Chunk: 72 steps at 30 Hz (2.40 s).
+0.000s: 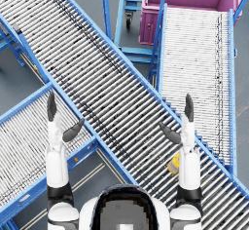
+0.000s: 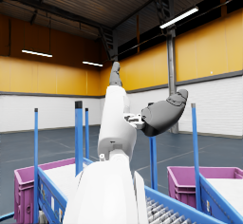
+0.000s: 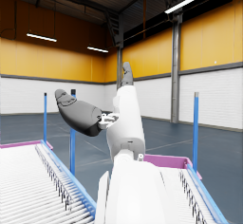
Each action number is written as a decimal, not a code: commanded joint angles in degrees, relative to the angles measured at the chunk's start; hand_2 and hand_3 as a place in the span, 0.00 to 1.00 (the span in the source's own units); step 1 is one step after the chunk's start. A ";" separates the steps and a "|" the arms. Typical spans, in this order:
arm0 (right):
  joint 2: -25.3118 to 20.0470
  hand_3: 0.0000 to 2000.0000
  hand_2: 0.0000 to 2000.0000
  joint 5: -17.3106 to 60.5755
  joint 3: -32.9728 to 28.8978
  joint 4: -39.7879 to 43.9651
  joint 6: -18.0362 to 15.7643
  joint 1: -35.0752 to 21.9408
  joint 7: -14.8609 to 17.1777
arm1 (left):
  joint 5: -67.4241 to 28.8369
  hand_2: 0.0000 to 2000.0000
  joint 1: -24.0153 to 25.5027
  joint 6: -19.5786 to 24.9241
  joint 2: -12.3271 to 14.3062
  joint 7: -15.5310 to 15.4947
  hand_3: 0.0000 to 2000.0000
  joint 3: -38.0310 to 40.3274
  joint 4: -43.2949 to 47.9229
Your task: Pick up the oil and place it on the left assembly line, put the cola on the right, and keep Sprite still
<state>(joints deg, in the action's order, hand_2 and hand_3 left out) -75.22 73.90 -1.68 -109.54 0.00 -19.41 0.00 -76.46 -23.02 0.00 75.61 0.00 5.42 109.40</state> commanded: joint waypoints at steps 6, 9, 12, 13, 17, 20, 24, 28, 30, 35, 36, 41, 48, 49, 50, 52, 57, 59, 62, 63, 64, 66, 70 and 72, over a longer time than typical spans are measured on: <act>-0.46 0.00 0.00 0.00 -1.97 -0.86 0.00 0.60 0.00 | 0.00 0.00 0.46 0.00 0.31 0.00 0.00 1.38 0.35; -0.67 0.00 0.00 0.00 -2.09 -0.86 0.00 0.58 0.00 | 0.00 0.00 0.61 0.00 0.41 0.00 0.00 1.63 0.37; -0.88 0.00 0.00 0.00 -1.99 -0.91 0.00 0.56 0.00 | 0.00 0.00 -0.48 0.00 0.31 0.00 0.00 1.37 0.40; -0.95 0.00 0.00 0.00 -2.17 -0.55 0.00 0.54 0.00 | 0.00 0.00 -0.48 0.00 0.36 0.00 0.00 1.54 0.05; -1.23 0.00 0.00 -0.01 -1.56 -0.38 0.00 0.47 0.00 | 0.00 0.00 0.08 0.00 0.63 0.00 0.00 1.70 0.25; -1.45 0.00 0.00 -0.01 -1.45 -0.37 0.00 0.62 0.00 | 0.00 0.00 -0.71 0.00 0.59 0.00 0.00 2.04 -0.34; -1.74 0.00 0.00 -0.01 -1.66 -0.53 0.00 1.13 0.00 | 0.01 0.00 -0.55 0.00 0.79 0.00 0.00 2.01 -0.01; -2.03 0.00 0.00 -0.01 -1.95 -1.00 0.00 1.68 0.00 | 0.01 0.00 -0.22 0.00 1.00 0.00 0.00 2.29 0.51; -2.15 0.00 0.00 -0.01 -2.04 -1.05 0.00 1.50 0.00 | 0.01 0.00 0.16 0.00 1.15 0.00 0.00 2.21 0.22; -2.45 0.00 0.00 -0.01 -2.21 -1.05 0.00 1.48 0.00 | 0.01 0.00 0.36 0.00 1.36 0.00 0.00 2.34 0.37; -2.52 0.00 0.00 -0.01 -2.24 -1.00 0.00 1.64 0.00 | 0.01 0.00 -0.26 0.00 1.23 0.00 0.00 2.65 0.45; -2.87 0.00 0.00 -0.01 -2.23 -1.13 0.00 2.31 0.00 | 0.01 0.00 0.29 0.00 1.53 0.00 0.00 2.13 0.55; -3.35 0.00 0.00 -0.01 -2.81 -1.36 0.00 3.34 0.00 | 0.01 0.00 0.80 0.00 1.86 0.00 0.00 1.85 0.57; -3.46 0.00 0.00 -0.01 -2.75 -1.86 0.00 3.89 0.00 | 0.01 0.00 0.83 0.00 1.88 0.00 0.00 1.48 0.98; -3.58 0.00 0.00 -0.02 -2.58 -1.90 0.00 4.73 0.00 | 0.01 0.00 0.65 0.00 1.89 0.00 0.00 1.41 0.72; -3.78 0.00 0.00 -0.02 -2.22 -1.92 0.00 6.39 0.00 | 0.01 0.00 1.10 0.00 2.04 0.00 0.00 1.55 0.64; -4.16 0.00 0.00 -0.02 -1.69 -2.96 0.00 8.15 0.00 | 0.01 0.00 1.70 0.00 2.32 0.00 0.00 1.14 1.01; -4.29 0.00 0.00 -0.02 -1.25 -2.87 0.00 8.44 0.00 | 0.01 0.00 2.01 0.00 2.45 0.00 0.00 0.98 1.11; -4.51 0.00 0.00 -0.02 -1.04 -3.60 0.00 9.86 0.00 | 0.01 0.00 2.48 0.00 2.63 0.00 0.00 0.90 1.27; -4.57 0.00 0.00 -0.02 -1.07 -3.60 0.00 9.86 0.00 | 0.01 0.00 2.58 0.00 2.68 0.00 0.00 0.86 1.32; -4.65 0.00 0.00 -0.02 -1.15 -3.76 0.00 10.22 0.00 | 0.01 0.00 2.24 0.00 2.65 0.00 0.00 0.62 1.61; -4.80 0.00 0.00 -0.02 -1.30 -4.08 0.00 10.94 0.00 | 0.01 0.00 2.73 0.00 2.80 0.00 0.00 0.72 1.43; -5.05 0.00 0.00 -0.02 -0.95 -4.12 0.00 11.57 0.00 | 0.01 0.00 2.69 0.00 2.87 0.00 0.00 0.59 1.34; -5.13 0.00 0.00 -0.02 0.34 -3.53 0.00 13.13 0.00 | 0.01 0.00 2.70 0.00 2.94 0.00 0.00 0.56 1.13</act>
<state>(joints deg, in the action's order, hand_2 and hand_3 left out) -80.43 73.88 -2.23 -113.25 0.00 -7.22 0.00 -76.45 -20.24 0.00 78.59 0.00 5.98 110.44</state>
